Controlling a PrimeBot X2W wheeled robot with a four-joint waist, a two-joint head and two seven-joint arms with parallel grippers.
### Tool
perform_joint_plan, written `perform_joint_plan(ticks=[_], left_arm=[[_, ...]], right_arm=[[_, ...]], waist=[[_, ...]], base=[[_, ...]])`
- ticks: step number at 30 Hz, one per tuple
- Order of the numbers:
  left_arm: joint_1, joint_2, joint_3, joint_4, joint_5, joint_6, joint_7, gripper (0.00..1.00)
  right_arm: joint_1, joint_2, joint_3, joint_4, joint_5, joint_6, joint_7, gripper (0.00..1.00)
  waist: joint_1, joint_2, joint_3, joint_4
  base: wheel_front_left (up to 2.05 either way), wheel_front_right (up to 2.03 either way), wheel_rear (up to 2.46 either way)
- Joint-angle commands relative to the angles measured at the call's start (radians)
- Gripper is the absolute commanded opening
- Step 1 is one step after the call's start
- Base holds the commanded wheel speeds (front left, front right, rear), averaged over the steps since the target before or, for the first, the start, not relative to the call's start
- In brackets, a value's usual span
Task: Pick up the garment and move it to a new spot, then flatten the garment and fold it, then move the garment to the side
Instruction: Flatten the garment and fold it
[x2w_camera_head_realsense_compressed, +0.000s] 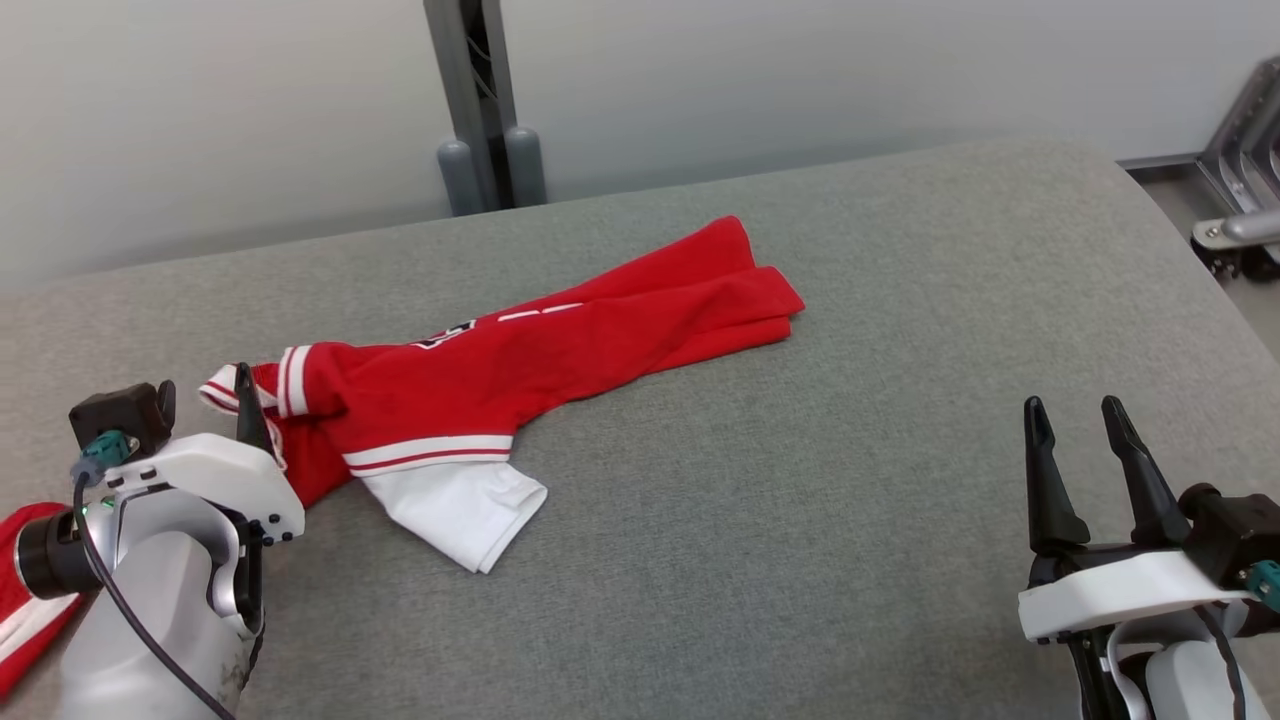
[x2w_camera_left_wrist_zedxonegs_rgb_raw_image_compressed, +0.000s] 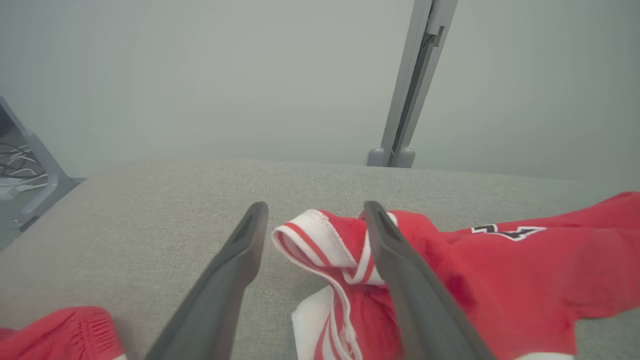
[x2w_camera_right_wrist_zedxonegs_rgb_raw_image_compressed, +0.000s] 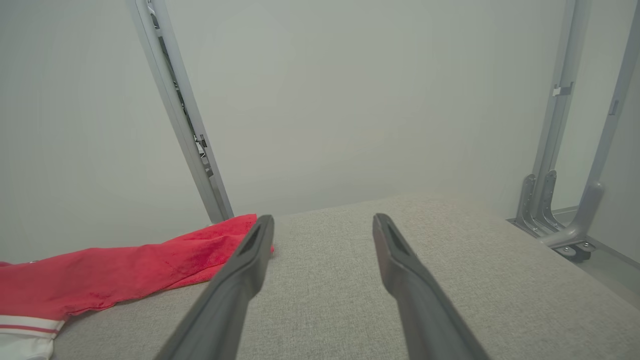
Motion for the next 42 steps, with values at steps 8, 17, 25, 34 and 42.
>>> perform_joint_plan(ticks=[8,17,25,34,42], left_arm=[[0.102,-0.017,0.067,-0.164,0.076,-0.006,-0.005,1.0],[0.301,-0.119,0.118,-0.4,0.19,-0.021,-0.003,1.0],[0.46,-0.173,0.142,-0.521,0.214,-0.045,-0.003,1.0],[0.523,-0.176,0.095,-0.559,0.158,-0.029,-0.003,1.0],[0.475,-0.176,-0.003,-0.439,0.111,-0.087,-0.003,1.0]], right_arm=[[0.025,-0.005,-0.003,-0.005,-0.005,0.0,0.0,1.0],[0.04,-0.005,-0.007,-0.044,-0.009,0.0,0.0,1.0],[0.052,-0.005,-0.01,-0.073,-0.009,0.0,0.0,1.0],[0.057,-0.005,-0.006,-0.076,-0.017,0.0,0.0,1.0],[0.048,-0.005,0.001,-0.075,-0.022,0.0,0.0,1.0]], waist=[[0.0,0.0,-0.06,0.064],[0.0,0.0,-0.084,0.093],[0.0,0.0,-0.097,0.101],[0.0,0.0,-0.103,0.095],[0.0,0.0,-0.082,0.072]], base=[[0.0,0.0,0.0],[0.0,0.0,0.0],[0.0,0.0,0.0],[0.0,0.0,0.0],[0.0,0.0,0.0]])
